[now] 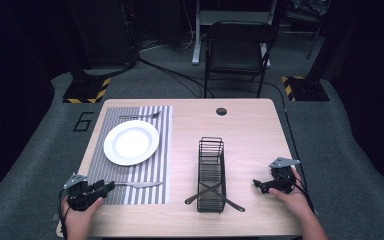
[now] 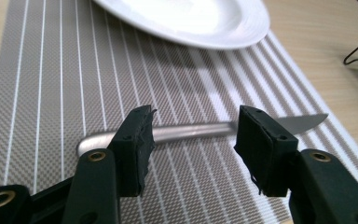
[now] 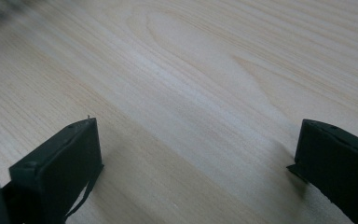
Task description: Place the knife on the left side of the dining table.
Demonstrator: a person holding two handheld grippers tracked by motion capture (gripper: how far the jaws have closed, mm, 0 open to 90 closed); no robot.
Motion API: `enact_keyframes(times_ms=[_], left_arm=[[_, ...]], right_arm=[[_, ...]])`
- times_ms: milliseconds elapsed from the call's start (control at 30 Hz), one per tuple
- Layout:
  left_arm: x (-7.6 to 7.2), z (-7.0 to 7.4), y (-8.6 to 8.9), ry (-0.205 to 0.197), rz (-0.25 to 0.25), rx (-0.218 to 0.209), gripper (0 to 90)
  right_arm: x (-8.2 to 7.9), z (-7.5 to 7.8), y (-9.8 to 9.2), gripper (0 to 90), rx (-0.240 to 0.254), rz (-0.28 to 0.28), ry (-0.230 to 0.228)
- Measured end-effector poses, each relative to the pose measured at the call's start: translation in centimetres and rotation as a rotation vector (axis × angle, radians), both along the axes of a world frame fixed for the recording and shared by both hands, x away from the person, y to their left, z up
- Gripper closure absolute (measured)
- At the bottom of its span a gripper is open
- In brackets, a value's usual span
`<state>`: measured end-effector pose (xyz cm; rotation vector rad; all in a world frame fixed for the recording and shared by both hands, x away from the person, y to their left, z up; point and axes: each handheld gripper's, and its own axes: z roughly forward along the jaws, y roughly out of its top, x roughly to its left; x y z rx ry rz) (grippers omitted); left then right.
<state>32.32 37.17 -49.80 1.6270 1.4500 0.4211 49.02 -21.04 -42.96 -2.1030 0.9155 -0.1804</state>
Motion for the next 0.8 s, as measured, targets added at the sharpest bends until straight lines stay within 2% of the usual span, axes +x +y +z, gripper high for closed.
enact_keyframes(times_ms=[133, 200, 400, 533, 700, 800], left_arm=[[0.1, 1.7, -0.8, -0.039, -0.02, -0.025, 44.8], [0.2, 2.3, -1.3, -0.059, -0.026, -0.022, 44.7], [0.3, 3.4, -3.0, -0.068, -0.067, -0.041, 44.7], [0.4, 3.4, -4.6, -0.078, -0.117, -0.034, 44.5], [0.1, 2.6, -6.7, -0.076, -0.185, -0.009, 44.0], [0.0, 1.9, -7.4, -0.078, -0.228, 0.036, 43.6]], right_arm=[[0.0, 0.0, 0.0, 0.0, 0.0, -0.002, -0.001], [0.0, 0.0, 0.0, 0.0, 0.001, -0.003, -0.001], [0.0, 0.0, -0.1, 0.0, 0.006, 0.004, 0.003], [0.0, 0.0, 0.0, 0.0, 0.005, 0.003, 0.002], [0.0, 0.0, 0.0, 0.0, 0.001, -0.002, -0.001], [0.0, 0.0, 0.0, 0.0, 0.0, 0.001, -0.001]])
